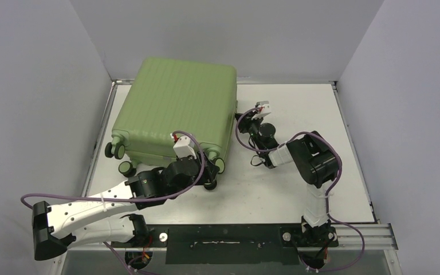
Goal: Pack the luggage
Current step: Zip the luggage at the center of the board.
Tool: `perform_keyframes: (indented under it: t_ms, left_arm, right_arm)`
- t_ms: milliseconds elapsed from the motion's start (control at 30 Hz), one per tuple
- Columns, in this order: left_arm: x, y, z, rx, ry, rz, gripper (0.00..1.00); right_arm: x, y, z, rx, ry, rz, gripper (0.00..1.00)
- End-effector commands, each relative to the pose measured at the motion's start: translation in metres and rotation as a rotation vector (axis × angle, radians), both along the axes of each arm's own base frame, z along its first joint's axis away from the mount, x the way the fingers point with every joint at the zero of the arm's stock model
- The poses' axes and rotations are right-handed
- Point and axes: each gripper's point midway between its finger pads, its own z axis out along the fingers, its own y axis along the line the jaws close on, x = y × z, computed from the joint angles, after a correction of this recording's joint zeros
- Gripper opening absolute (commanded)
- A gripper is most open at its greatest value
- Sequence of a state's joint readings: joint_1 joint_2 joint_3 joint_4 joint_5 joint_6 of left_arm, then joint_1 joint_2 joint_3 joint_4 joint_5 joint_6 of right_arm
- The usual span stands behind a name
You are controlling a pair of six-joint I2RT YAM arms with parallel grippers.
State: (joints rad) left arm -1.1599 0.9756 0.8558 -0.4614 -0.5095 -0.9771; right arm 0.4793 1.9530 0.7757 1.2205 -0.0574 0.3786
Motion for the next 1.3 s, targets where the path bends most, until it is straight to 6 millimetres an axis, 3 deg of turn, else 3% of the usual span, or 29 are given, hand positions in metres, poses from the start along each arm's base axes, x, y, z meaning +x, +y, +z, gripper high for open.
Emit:
perform_keyframes:
  t_ms: [0,233,400,533,767,867,967,1000,1133,1167,1267]
  left_arm:
    - [-0.043,0.053,-0.068,0.262,0.177,-0.06,0.0]
    - [-0.06,0.082,-0.08,0.272,0.228,-0.011,0.0]
    - [-0.066,0.103,-0.082,0.256,0.239,0.03,0.0]
    - [-0.069,0.112,-0.083,0.252,0.246,0.048,0.0]
    - [-0.07,0.116,-0.079,0.231,0.242,0.058,0.0]
    - [-0.069,0.118,-0.077,0.213,0.236,0.065,0.0]
    - [-0.069,0.12,-0.074,0.195,0.228,0.075,0.0]
    - [-0.068,0.121,-0.073,0.188,0.224,0.078,0.0]
    - [-0.067,0.119,-0.061,0.145,0.197,0.067,0.0]
    - [-0.067,0.118,-0.056,0.133,0.19,0.056,0.04]
    - [-0.069,0.111,-0.039,0.097,0.168,0.006,0.34]
  right_arm:
    - [0.048,-0.043,0.027,0.049,-0.054,-0.165,0.0]
    - [0.082,-0.063,0.033,0.057,-0.041,-0.217,0.0]
    - [0.102,-0.067,0.032,0.026,-0.027,-0.227,0.0]
    - [0.109,-0.061,0.028,0.001,-0.014,-0.204,0.0]
    - [0.127,-0.077,0.008,0.002,0.051,-0.237,0.0]
    - [0.128,-0.075,-0.005,-0.008,0.077,-0.208,0.0]
    - [0.122,-0.075,0.001,-0.007,0.061,-0.19,0.01]
    - [0.118,-0.077,0.007,0.001,0.049,-0.189,0.06]
    - [0.101,-0.098,0.049,0.05,0.001,-0.205,0.51]
    - [0.096,-0.102,0.06,0.046,-0.007,-0.213,0.57]
    - [0.088,-0.111,0.096,0.003,-0.028,-0.233,0.7]
